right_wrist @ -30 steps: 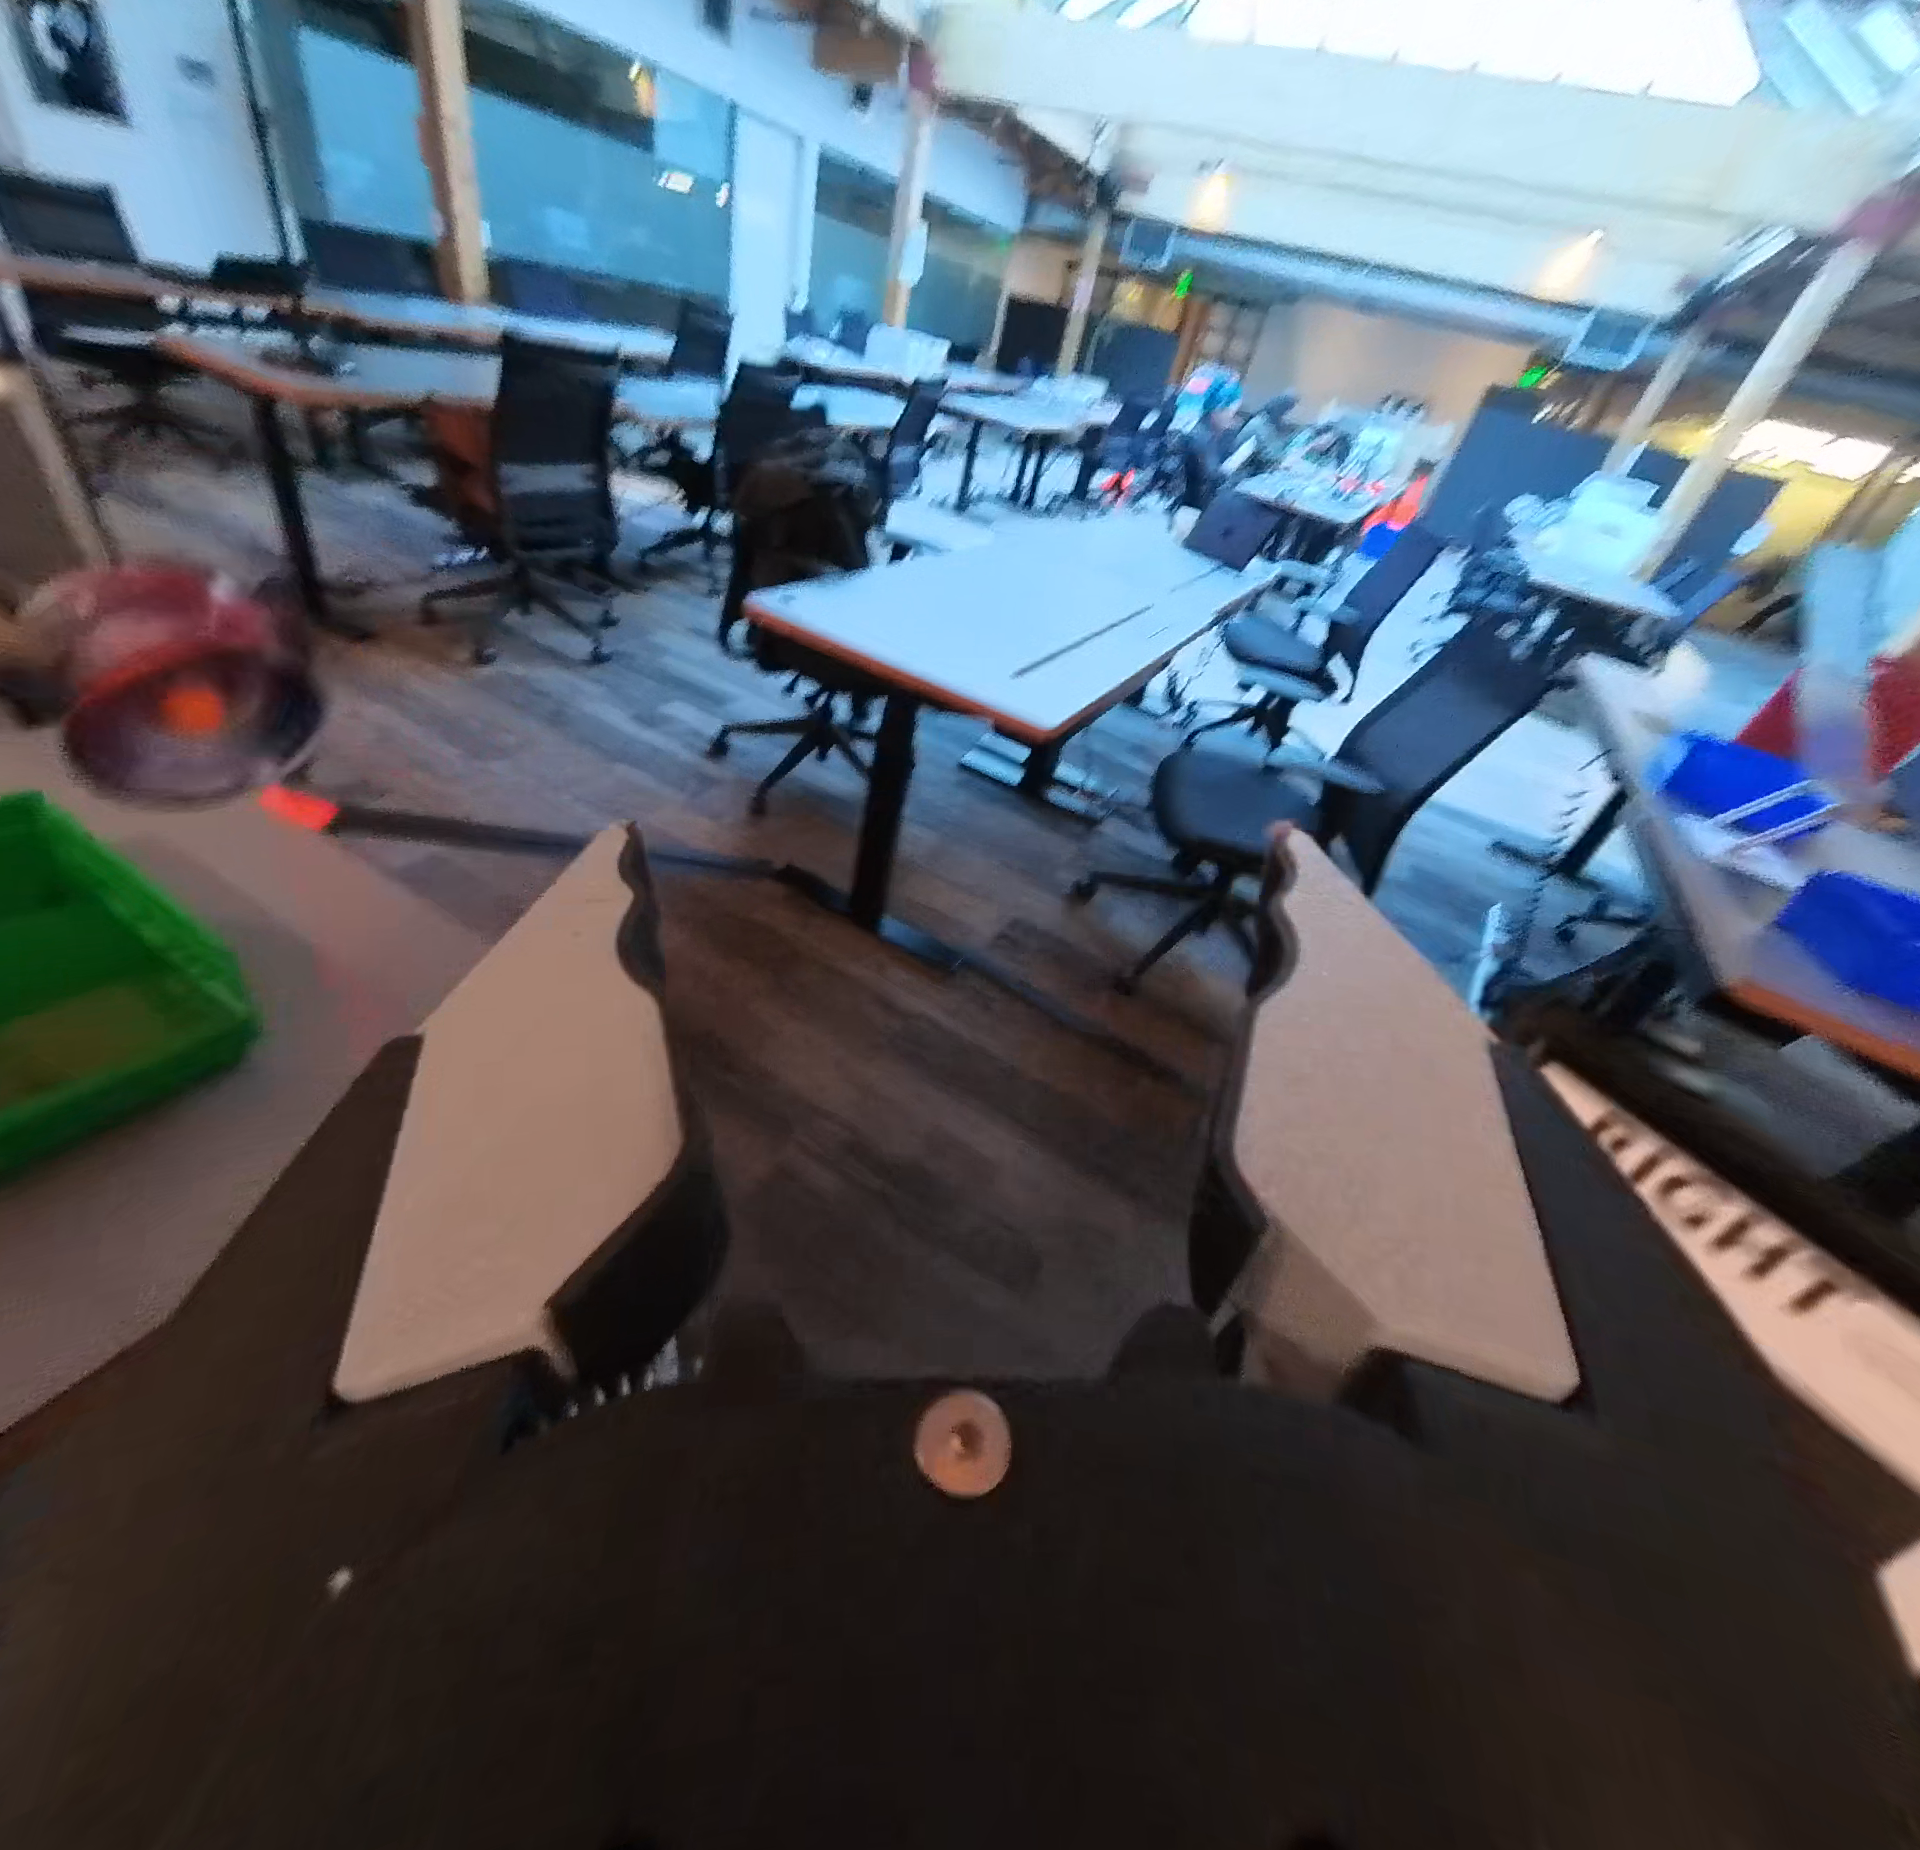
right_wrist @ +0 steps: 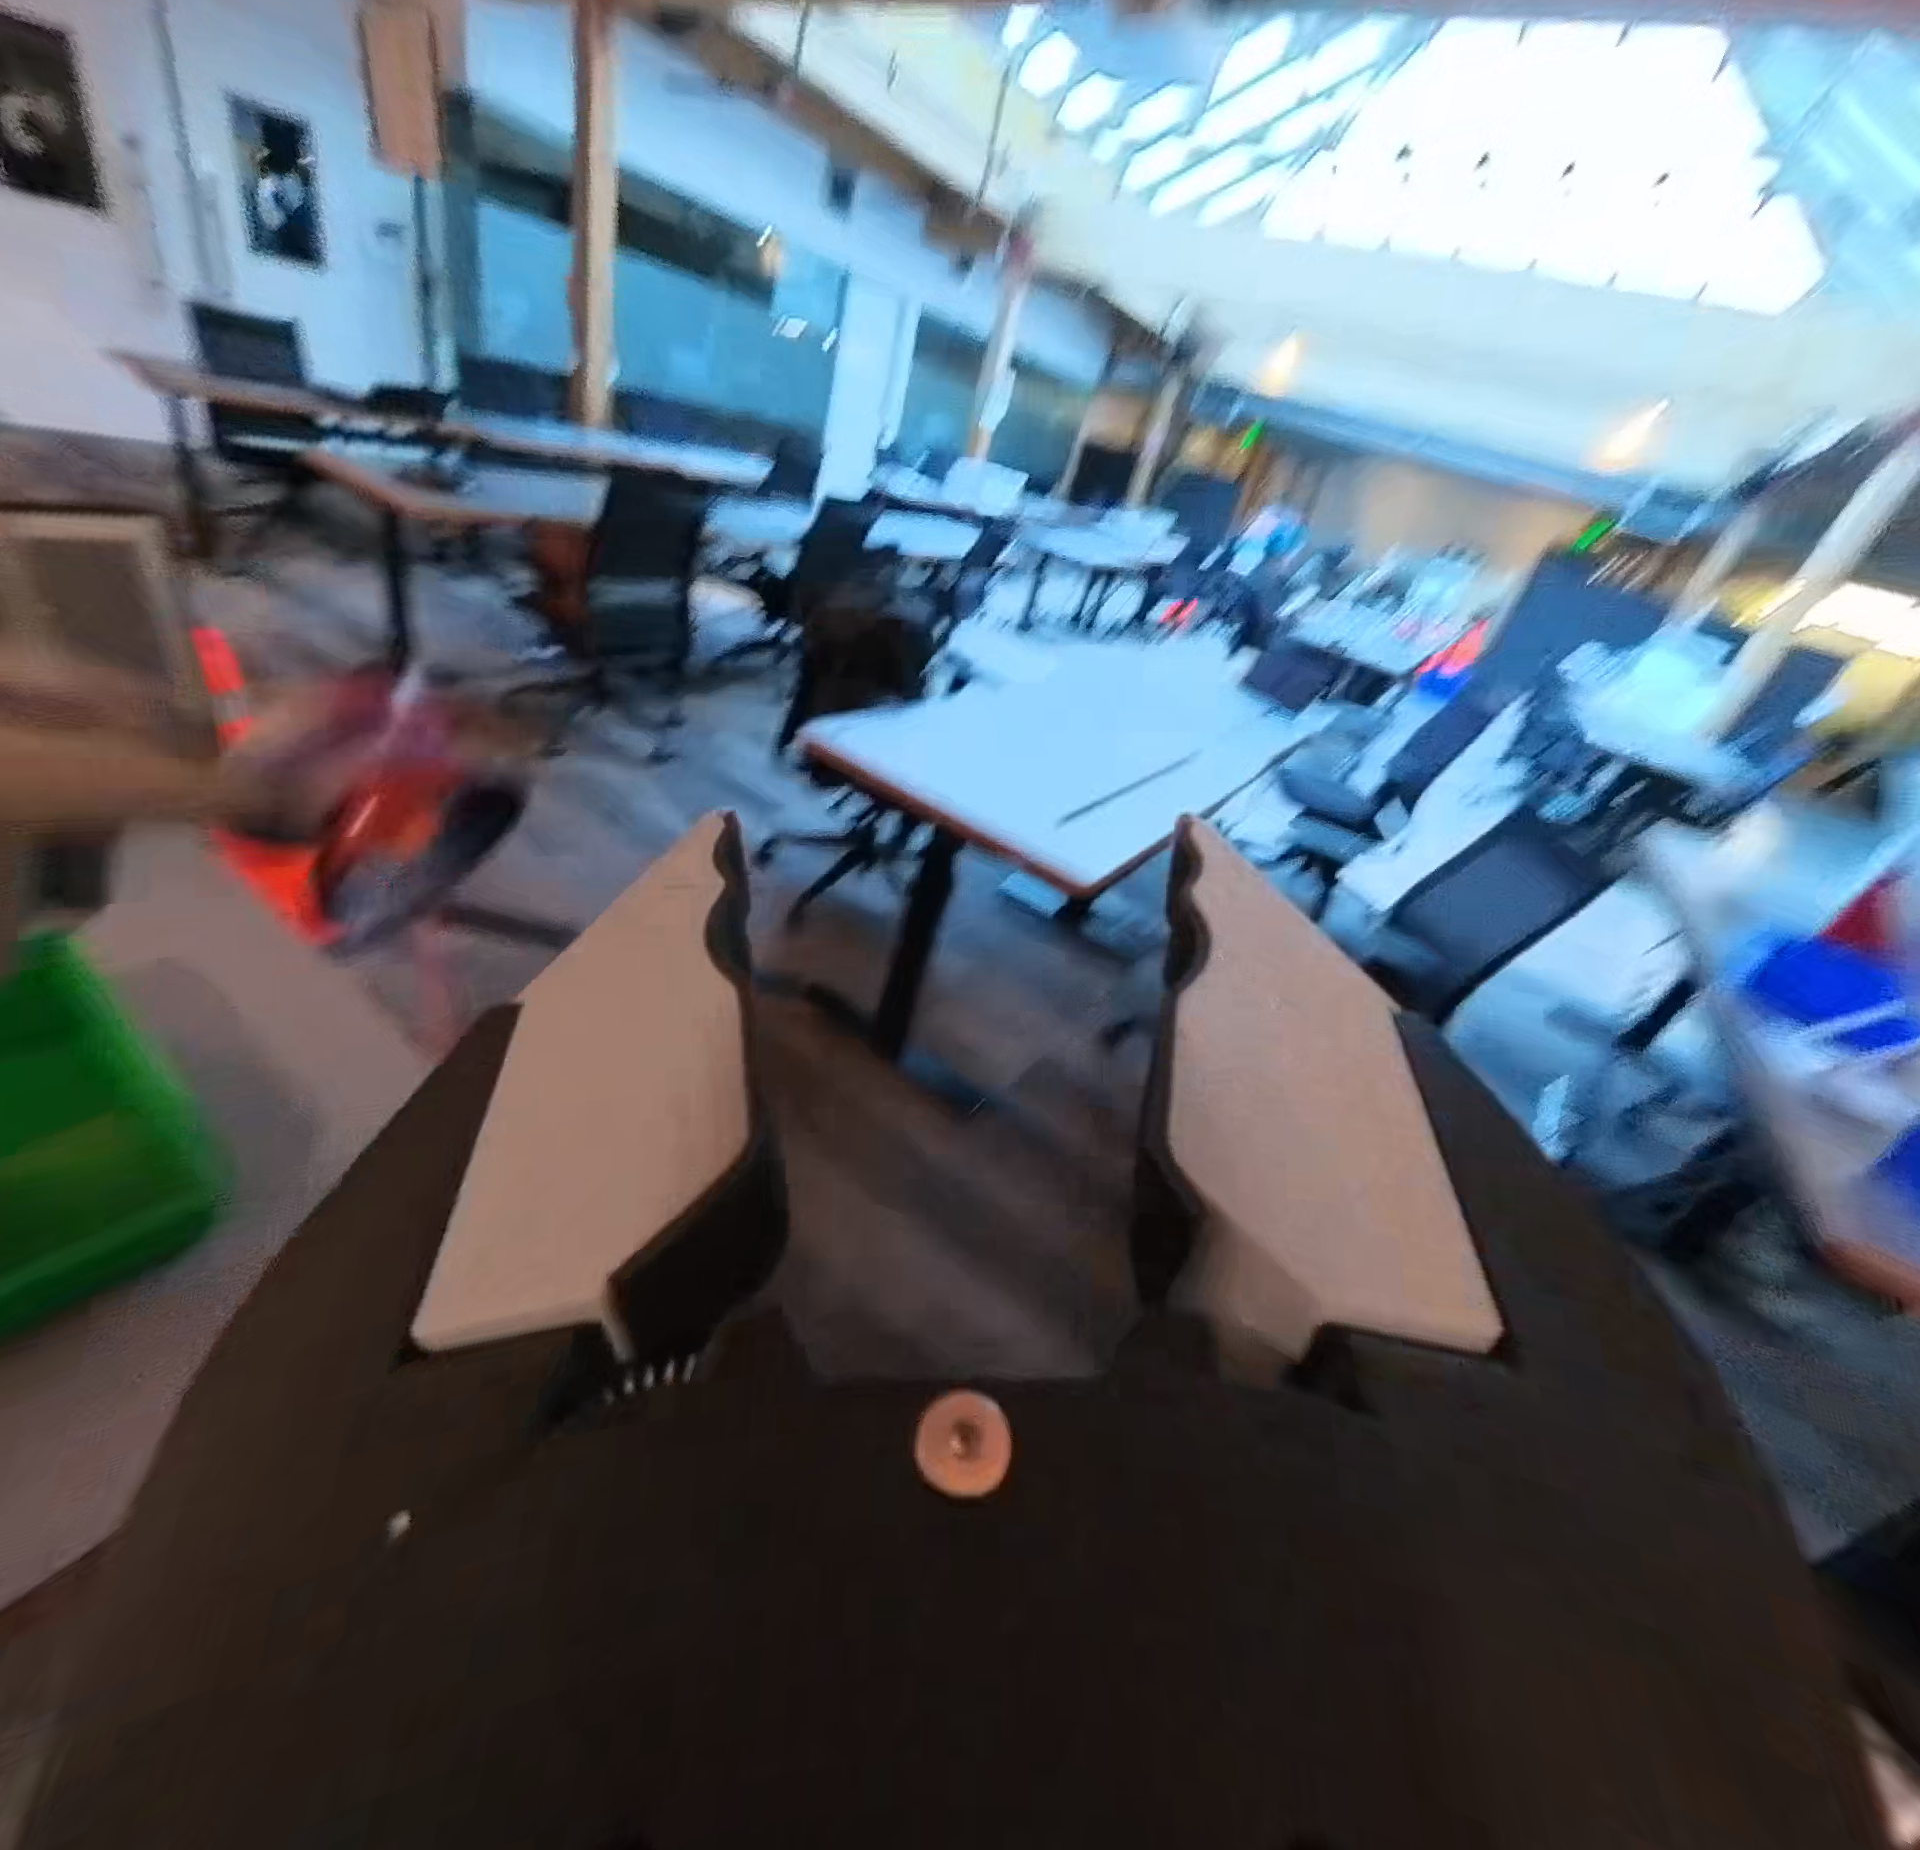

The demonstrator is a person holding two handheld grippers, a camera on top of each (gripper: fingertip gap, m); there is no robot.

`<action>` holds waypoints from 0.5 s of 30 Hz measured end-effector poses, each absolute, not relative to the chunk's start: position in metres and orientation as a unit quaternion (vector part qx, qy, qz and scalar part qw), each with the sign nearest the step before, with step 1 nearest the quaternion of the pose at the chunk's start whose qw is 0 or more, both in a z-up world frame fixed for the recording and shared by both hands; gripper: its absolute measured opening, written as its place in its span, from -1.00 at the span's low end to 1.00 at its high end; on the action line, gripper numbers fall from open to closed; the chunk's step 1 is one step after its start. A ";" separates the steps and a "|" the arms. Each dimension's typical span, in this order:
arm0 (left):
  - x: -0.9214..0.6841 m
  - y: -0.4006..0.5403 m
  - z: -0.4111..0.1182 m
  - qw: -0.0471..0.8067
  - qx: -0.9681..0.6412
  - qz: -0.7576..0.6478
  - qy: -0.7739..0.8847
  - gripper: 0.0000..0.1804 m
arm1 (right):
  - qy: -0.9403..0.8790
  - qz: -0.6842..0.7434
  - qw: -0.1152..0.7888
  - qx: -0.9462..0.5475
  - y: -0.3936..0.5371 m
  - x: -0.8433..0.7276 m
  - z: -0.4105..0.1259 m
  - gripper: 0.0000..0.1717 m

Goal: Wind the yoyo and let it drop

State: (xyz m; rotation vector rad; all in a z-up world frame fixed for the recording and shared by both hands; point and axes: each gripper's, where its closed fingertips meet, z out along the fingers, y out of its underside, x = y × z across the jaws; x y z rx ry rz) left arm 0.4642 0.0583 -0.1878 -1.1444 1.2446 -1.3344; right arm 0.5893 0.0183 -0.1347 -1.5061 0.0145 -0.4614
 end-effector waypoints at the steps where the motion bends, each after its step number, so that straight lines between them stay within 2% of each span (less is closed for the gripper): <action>1: 0.462 0.055 -0.192 0.467 -0.471 -0.554 0.504 -1.00 | -0.005 -0.247 0.706 -0.664 0.023 0.597 -0.108 -0.10; 4: 0.447 0.055 -0.204 0.466 -0.486 -0.551 0.493 -1.00 | -0.034 -0.346 0.648 -0.677 0.055 0.615 -0.062 0.01; 7: 0.417 0.071 -0.198 0.506 -0.492 -0.542 0.456 -1.00 | -0.047 -0.384 0.608 -0.693 0.084 0.615 -0.056 0.16; 11: 0.373 0.098 -0.182 0.565 -0.491 -0.522 0.408 -1.00 | -0.064 -0.306 0.635 -0.707 0.099 0.576 -0.101 -0.02; 15: 0.363 0.108 -0.190 0.533 -0.500 -0.523 0.438 -1.00 | -0.041 -0.239 0.641 -0.729 0.086 0.559 -0.148 -0.03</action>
